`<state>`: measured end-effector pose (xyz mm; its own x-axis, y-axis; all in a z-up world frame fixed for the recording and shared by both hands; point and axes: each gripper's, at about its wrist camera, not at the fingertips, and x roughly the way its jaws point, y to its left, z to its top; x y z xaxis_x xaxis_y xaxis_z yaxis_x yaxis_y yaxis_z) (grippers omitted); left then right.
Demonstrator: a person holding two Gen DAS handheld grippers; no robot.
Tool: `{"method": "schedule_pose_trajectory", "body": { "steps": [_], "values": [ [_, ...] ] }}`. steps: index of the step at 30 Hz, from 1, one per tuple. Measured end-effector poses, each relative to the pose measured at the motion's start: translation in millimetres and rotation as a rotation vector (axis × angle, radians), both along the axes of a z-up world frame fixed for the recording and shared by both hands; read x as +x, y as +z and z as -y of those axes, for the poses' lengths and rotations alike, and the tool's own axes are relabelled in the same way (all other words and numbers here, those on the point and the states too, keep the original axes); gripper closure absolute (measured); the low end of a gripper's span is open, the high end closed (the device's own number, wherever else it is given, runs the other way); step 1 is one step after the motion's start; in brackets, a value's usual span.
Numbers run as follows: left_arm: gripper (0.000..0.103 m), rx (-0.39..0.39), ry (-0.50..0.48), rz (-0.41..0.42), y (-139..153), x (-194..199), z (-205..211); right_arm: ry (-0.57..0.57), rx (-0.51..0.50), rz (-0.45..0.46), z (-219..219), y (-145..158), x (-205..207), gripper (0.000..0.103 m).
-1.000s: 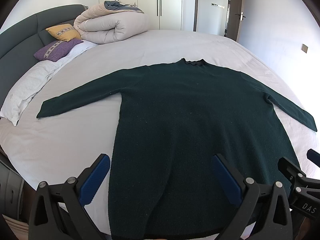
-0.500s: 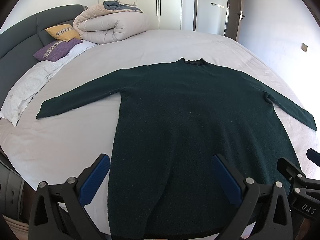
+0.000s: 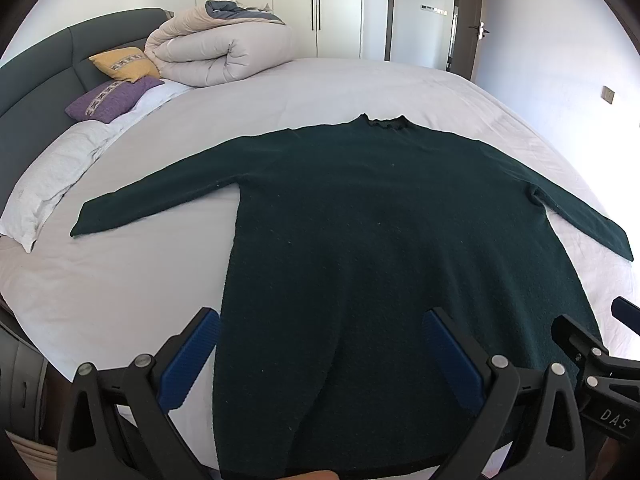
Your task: Fold small clothes
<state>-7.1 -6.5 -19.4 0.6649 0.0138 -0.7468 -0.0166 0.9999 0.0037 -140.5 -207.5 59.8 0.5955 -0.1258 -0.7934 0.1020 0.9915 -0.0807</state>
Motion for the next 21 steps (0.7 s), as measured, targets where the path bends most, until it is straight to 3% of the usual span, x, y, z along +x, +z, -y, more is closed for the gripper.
{"method": "schedule_pose_trajectory", "body": {
  "steps": [21],
  "values": [
    [0.000, -0.005, 0.012, -0.016, -8.5, -9.3, -3.5, -0.003, 0.013, -0.008, -0.7, -9.0, -4.2, 0.000]
  ]
}}
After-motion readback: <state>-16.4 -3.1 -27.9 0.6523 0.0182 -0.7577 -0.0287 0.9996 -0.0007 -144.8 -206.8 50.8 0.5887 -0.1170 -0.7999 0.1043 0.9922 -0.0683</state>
